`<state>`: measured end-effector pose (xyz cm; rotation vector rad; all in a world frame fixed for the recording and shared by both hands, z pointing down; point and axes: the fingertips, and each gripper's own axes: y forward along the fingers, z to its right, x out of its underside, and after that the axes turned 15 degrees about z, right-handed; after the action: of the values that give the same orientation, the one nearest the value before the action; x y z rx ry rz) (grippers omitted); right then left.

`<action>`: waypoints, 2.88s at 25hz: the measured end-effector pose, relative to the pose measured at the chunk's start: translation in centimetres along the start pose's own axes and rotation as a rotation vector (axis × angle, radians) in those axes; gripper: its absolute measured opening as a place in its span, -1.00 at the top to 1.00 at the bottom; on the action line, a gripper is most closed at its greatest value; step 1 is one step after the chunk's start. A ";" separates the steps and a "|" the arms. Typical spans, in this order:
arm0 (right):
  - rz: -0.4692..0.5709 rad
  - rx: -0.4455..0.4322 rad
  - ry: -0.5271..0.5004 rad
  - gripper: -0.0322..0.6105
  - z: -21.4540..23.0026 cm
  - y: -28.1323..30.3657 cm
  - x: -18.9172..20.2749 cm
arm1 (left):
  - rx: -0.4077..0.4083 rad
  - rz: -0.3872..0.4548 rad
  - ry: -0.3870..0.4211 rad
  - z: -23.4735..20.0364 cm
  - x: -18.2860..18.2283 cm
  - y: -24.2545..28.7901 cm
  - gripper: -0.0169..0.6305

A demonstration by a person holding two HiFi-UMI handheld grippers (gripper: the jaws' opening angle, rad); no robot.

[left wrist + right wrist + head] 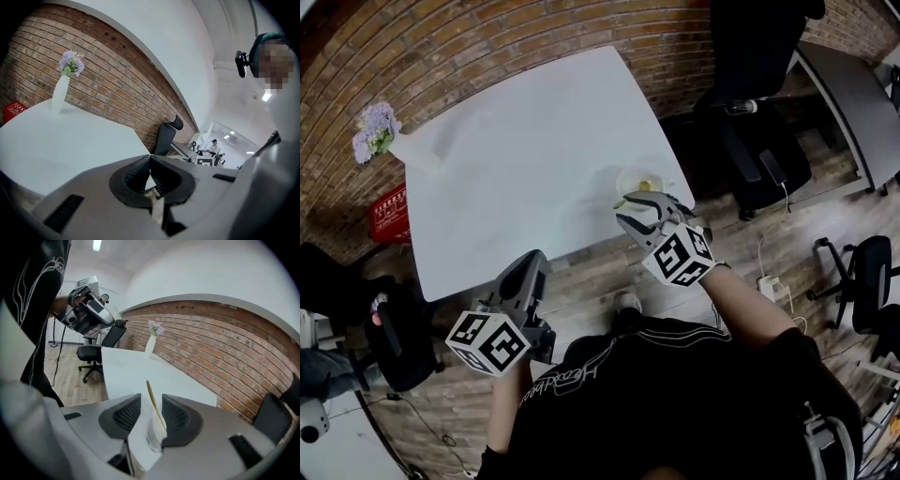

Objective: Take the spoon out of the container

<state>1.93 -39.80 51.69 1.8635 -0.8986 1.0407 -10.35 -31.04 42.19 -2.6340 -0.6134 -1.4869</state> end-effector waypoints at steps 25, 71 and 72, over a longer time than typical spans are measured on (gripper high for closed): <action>0.026 0.079 -0.136 0.90 1.4 0.8 -1.2 | -0.043 0.050 -0.008 -1.2 -1.1 -1.2 0.93; 0.391 0.122 0.362 0.90 4.4 -12.4 -15.2 | 0.250 0.071 0.197 9.6 -3.9 3.9 0.93; 0.388 0.123 0.361 0.90 4.4 -12.3 -15.1 | 0.251 0.070 0.196 9.5 -3.9 4.0 0.93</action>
<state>7.69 -35.54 33.08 1.5532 -1.0138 1.6410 -2.95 -33.61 34.42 -2.2681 -0.6354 -1.5136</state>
